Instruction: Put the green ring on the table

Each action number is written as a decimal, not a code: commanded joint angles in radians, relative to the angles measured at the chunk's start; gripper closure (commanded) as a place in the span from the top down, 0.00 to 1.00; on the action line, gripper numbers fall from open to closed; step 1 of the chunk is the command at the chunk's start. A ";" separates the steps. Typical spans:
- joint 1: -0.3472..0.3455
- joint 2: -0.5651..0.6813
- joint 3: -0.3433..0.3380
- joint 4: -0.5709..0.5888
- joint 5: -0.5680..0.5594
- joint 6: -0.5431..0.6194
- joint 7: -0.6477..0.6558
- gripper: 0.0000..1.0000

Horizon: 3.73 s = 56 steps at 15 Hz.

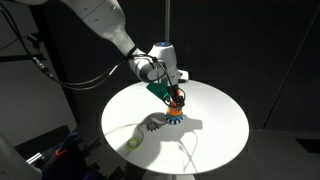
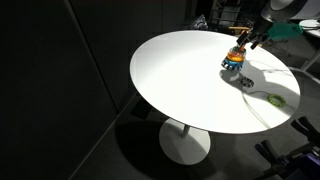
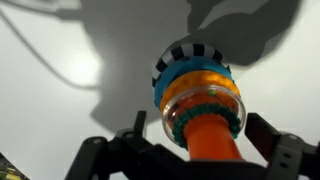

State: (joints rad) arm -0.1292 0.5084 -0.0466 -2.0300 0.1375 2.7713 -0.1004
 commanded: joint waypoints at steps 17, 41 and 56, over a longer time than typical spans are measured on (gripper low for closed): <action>0.009 0.033 0.001 0.036 -0.021 0.014 0.032 0.38; -0.030 -0.159 0.026 -0.041 0.013 -0.066 -0.015 0.38; -0.029 -0.345 0.039 -0.129 0.096 -0.241 -0.135 0.38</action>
State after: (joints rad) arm -0.1467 0.2115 -0.0111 -2.1187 0.2067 2.6004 -0.1756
